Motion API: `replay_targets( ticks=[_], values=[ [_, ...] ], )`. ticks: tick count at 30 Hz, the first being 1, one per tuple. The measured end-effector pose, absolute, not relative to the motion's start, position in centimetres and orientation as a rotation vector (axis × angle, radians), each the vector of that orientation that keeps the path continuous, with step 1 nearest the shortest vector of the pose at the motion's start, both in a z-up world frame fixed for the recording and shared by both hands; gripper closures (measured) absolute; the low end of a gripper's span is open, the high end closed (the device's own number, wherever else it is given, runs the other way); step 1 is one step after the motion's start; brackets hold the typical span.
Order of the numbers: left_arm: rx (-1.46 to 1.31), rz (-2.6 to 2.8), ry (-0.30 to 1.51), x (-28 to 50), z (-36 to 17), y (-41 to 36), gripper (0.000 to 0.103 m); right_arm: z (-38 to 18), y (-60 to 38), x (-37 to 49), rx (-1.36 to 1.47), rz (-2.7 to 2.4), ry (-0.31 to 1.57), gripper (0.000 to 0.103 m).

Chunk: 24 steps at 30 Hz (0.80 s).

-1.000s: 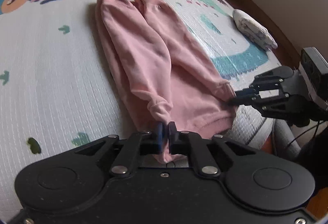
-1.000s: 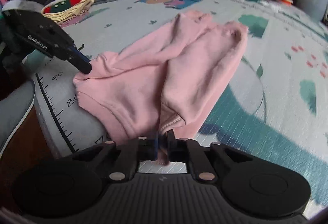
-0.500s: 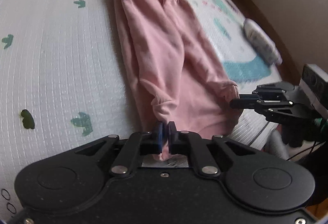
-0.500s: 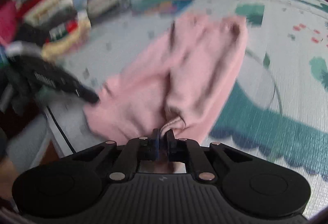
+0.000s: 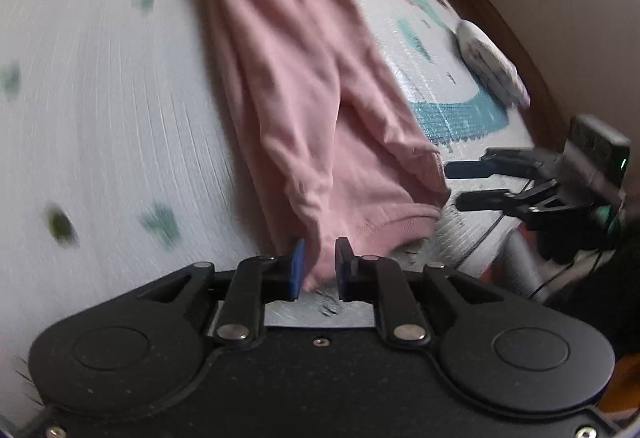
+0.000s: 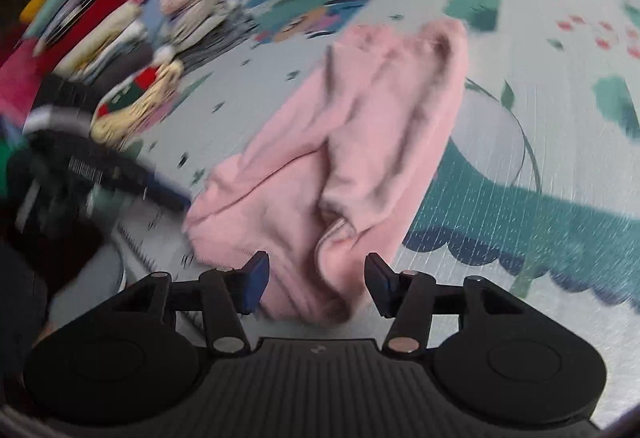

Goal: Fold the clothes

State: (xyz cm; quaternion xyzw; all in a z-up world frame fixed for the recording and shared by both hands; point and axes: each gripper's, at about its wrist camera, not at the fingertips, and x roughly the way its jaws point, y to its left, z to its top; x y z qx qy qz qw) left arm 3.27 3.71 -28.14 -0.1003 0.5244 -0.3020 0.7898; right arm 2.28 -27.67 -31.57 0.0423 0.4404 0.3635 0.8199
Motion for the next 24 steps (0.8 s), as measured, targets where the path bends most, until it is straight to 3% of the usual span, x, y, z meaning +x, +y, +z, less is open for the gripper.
replay_targets(
  ticks=[1, 3, 6, 10, 16, 20, 21, 22, 23, 24],
  values=[
    [-0.183, -0.658, 1.09, 3.3, -27.6, 4.0, 0.091, -31.1, -27.7, 1.9, 0.046, 0.778, 0.9, 0.053],
    [-0.122, -0.684, 1.007, 3.8, -26.5, 4.0, 0.091, -30.6, -27.6, 1.9, -0.001, 0.771, 0.85, 0.067],
    [-0.003, -0.773, 0.919, 4.3, -25.9, 2.4, 0.091, -30.1, -26.6, 2.7, -0.071, 0.779, 0.793, 0.08],
    [0.128, -0.827, 0.899, 4.0, -27.5, 0.8, 0.091, -30.4, -25.6, 3.4, -0.141, 0.82, 0.768, 0.084],
    [0.09, -0.757, 0.943, 3.7, -30.7, 1.0, 0.091, -33.8, -27.0, 4.0, 0.047, 0.808, 0.865, 0.088],
    [0.067, -0.737, 0.953, 3.9, -30.6, 1.3, 0.09, -33.3, -26.8, 4.2, 0.028, 0.823, 0.878, 0.088],
    [0.064, -0.738, 0.97, 4.2, -30.2, 1.5, 0.088, -32.5, -26.8, 4.0, 0.012, 0.829, 0.868, 0.082],
    [0.06, -0.738, 0.975, 4.4, -29.6, 1.7, 0.078, -31.8, -26.9, 3.8, -0.005, 0.838, 0.855, 0.081],
    [0.058, -0.745, 0.951, 4.3, -29.0, 2.0, 0.072, -31.1, -27.1, 3.0, -0.031, 0.857, 0.834, 0.074],
    [0.067, -0.764, 0.922, 4.1, -28.2, 2.4, 0.061, -30.5, -27.1, 2.3, -0.073, 0.881, 0.818, 0.058]
  ],
)
